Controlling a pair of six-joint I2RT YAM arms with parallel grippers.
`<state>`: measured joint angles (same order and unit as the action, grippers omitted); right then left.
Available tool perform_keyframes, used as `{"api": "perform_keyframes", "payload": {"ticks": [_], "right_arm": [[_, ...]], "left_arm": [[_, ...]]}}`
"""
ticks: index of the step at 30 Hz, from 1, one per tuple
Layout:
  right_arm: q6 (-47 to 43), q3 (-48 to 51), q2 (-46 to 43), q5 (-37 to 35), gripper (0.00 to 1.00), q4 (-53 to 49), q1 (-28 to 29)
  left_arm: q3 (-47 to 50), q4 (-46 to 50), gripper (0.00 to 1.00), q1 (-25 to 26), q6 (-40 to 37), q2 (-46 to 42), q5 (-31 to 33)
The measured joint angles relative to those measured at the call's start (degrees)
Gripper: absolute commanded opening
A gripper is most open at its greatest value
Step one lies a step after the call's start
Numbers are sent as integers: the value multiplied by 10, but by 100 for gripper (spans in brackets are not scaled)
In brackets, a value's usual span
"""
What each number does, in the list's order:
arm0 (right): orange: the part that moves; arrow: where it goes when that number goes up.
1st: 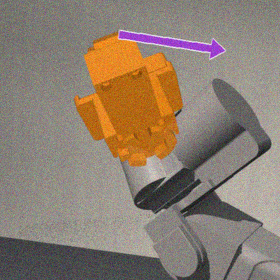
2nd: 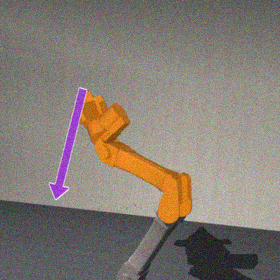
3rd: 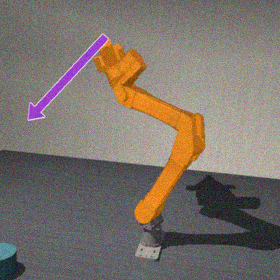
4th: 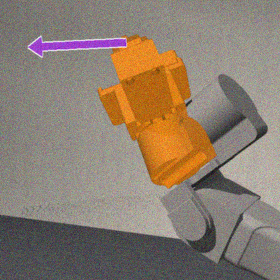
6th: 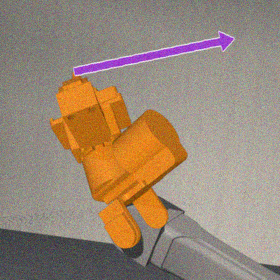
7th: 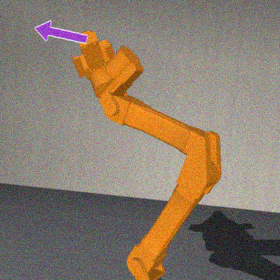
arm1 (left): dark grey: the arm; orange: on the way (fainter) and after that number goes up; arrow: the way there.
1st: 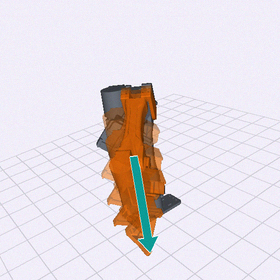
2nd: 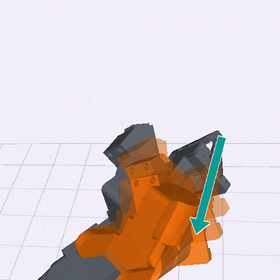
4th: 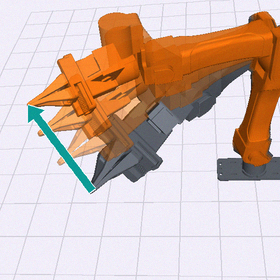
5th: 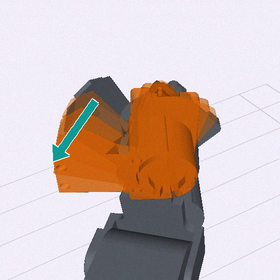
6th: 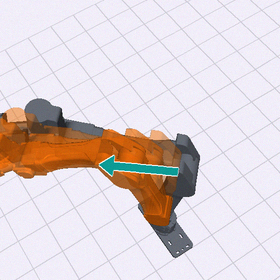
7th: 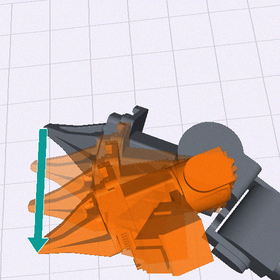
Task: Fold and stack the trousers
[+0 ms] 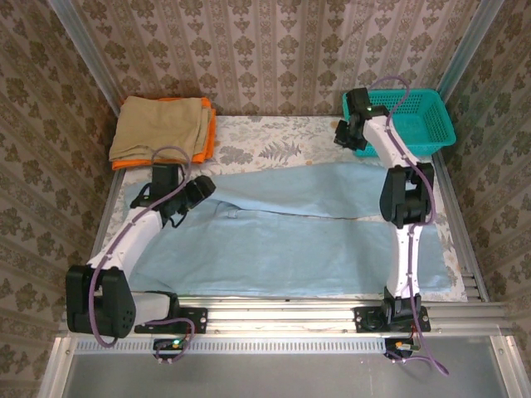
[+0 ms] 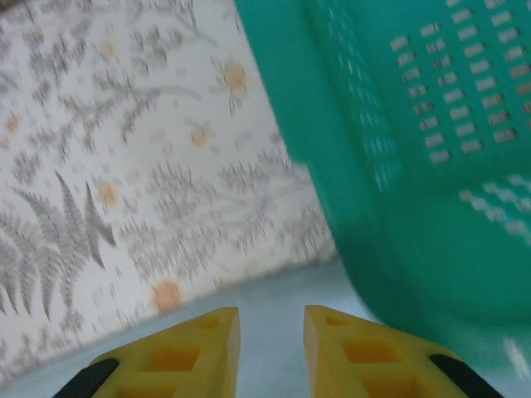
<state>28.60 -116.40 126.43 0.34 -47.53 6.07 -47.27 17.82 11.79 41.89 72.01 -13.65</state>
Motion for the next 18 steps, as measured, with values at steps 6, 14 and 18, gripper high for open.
{"api": "perform_keyframes", "payload": {"ticks": [6, 14, 18], "right_arm": [[0, 246, -169, 0, 20, 76, 118], [27, 469, -215, 61, 0, 178, 287], [30, 519, -203, 70, 0, 207, 292]], "left_arm": [[50, -33, 75, 79, 7, 14, 9], [162, -111, 67, 107, 25, 35, -1], [188, -141, 59, 107, 34, 34, -5]]}}
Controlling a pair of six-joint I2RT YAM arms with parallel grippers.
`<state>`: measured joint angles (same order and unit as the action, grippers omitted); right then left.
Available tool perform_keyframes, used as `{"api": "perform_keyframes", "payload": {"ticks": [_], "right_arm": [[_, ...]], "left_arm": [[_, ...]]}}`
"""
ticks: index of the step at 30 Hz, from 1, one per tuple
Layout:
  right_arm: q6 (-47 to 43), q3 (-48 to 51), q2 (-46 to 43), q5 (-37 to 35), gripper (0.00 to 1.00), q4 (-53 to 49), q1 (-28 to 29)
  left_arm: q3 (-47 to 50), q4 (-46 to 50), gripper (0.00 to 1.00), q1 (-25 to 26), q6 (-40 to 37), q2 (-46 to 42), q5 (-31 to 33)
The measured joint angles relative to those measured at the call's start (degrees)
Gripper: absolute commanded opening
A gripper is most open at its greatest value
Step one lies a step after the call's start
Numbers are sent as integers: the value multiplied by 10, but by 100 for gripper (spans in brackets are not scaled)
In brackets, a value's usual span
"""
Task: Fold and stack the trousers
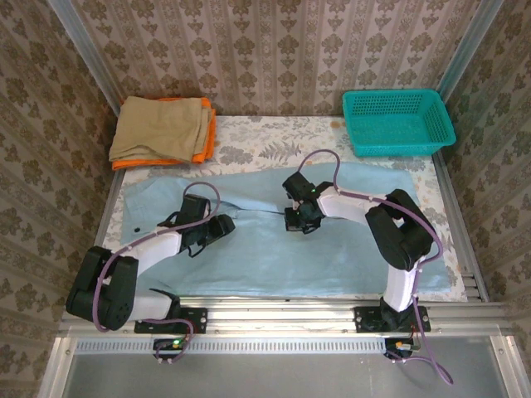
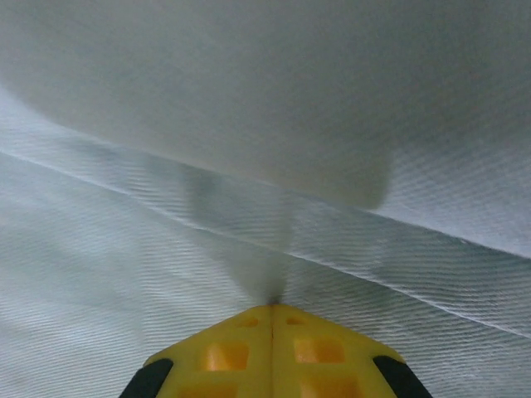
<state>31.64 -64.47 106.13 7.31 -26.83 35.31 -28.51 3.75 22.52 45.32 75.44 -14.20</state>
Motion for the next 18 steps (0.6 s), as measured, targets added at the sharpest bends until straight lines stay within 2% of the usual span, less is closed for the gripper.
{"api": "perform_keyframes", "payload": {"ticks": [5, 9, 13, 17, 18], "right_arm": [[16, 64, -38, 3, 0, 64, 8], [49, 140, -91, 13, 0, 106, 40], [82, 183, -128, 28, 0, 115, 70], [89, 179, -140, 34, 0, 72, 74], [85, 167, -140, 33, 4, 45, 71]], "left_arm": [[41, 3, 39, 0, 8, -49, 1], [91, 52, 18, -1, 39, -132, 3], [117, 114, 2, -7, 65, -195, -2], [114, 181, 0, -22, 72, -247, -7], [108, 200, 0, -26, 71, -256, -7]]}}
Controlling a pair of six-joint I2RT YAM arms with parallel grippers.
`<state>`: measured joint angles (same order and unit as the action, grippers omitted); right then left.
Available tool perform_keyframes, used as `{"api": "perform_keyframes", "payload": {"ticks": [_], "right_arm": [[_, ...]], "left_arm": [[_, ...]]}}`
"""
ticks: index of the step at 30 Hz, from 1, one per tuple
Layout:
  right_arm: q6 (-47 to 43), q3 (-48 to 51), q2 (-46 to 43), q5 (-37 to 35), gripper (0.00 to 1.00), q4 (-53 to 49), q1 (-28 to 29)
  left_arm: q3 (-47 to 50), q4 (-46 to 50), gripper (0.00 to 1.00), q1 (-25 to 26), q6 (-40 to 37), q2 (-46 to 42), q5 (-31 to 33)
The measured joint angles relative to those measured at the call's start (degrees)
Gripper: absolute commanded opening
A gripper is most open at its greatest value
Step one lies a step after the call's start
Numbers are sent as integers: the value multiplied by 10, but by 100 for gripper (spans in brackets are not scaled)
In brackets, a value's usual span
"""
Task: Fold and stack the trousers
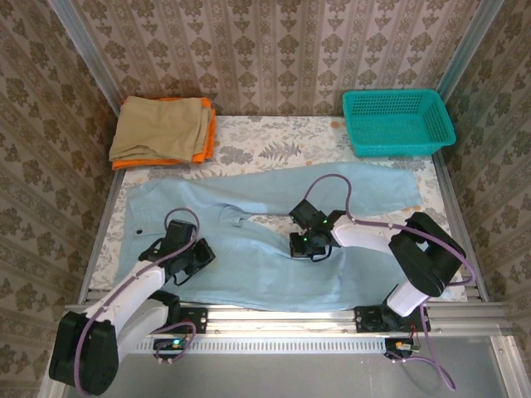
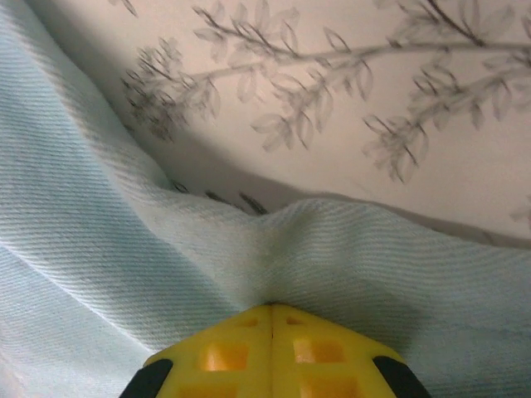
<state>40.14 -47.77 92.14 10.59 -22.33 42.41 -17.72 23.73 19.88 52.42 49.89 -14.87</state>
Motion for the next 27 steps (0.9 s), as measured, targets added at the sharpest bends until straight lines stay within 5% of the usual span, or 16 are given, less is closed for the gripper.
{"api": "perform_keyframes", "payload": {"ticks": [6, 10, 15, 20, 27], "right_arm": [[-65, -147, -2, -24, 34, -116, -82], [-107, -283, 41, -65, 46, -139, -188], [-151, -416, 170, -139, 53, -175, -268], [-176, -494, 286, -180, 57, -217, -274], [-192, -518, 331, -193, 57, -249, -267]], "left_arm": [[-120, 64, 15, -40, -37, 25, -5], [-223, 35, 40, -61, -77, 144, -11], [-349, 16, 55, -61, -130, 300, -5], [-508, 30, 64, -56, -193, 438, 33], [-730, 115, 64, 22, -293, 597, 136]]}}
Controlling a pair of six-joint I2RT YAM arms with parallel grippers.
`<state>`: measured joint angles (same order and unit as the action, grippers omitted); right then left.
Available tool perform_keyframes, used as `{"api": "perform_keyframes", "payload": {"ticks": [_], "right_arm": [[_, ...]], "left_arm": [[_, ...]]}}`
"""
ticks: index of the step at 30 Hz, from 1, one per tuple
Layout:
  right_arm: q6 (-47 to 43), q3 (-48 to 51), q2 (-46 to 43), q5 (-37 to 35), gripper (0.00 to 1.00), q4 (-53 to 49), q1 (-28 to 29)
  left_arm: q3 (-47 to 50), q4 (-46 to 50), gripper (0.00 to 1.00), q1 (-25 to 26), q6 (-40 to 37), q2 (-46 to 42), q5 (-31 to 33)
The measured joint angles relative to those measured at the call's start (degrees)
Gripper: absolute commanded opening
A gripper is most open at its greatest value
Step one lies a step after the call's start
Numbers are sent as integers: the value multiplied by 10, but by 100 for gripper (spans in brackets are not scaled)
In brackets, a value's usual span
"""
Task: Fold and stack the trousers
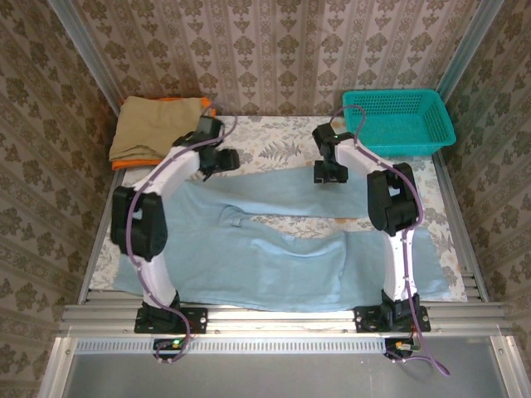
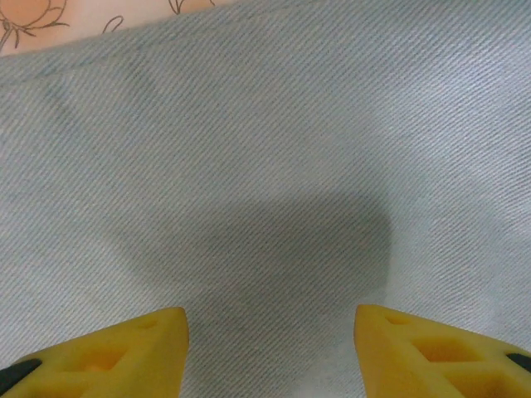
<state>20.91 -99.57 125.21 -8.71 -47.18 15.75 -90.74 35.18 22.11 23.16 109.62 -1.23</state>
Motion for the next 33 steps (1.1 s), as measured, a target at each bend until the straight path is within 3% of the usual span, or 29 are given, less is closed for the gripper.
{"api": "perform_keyframes", "payload": {"ticks": [4, 8, 10, 19, 33], "right_arm": [[0, 23, -13, 1, 57, 5, -1], [0, 57, -32, 4, 56, 7, -1], [0, 69, -41, 9, 55, 10, -2], [2, 108, -92, 44, 52, 39, -2], [3, 147, -117, 49, 49, 55, -5]], "left_arm": [[-89, 35, 62, 44, -42, 92, 31], [-98, 69, 66, 72, -65, 151, 54], [-97, 82, 62, 76, -68, 169, 62], [-92, 67, 2, 76, -87, 181, 57], [-144, 63, 0, 90, -156, 186, 108]]}}
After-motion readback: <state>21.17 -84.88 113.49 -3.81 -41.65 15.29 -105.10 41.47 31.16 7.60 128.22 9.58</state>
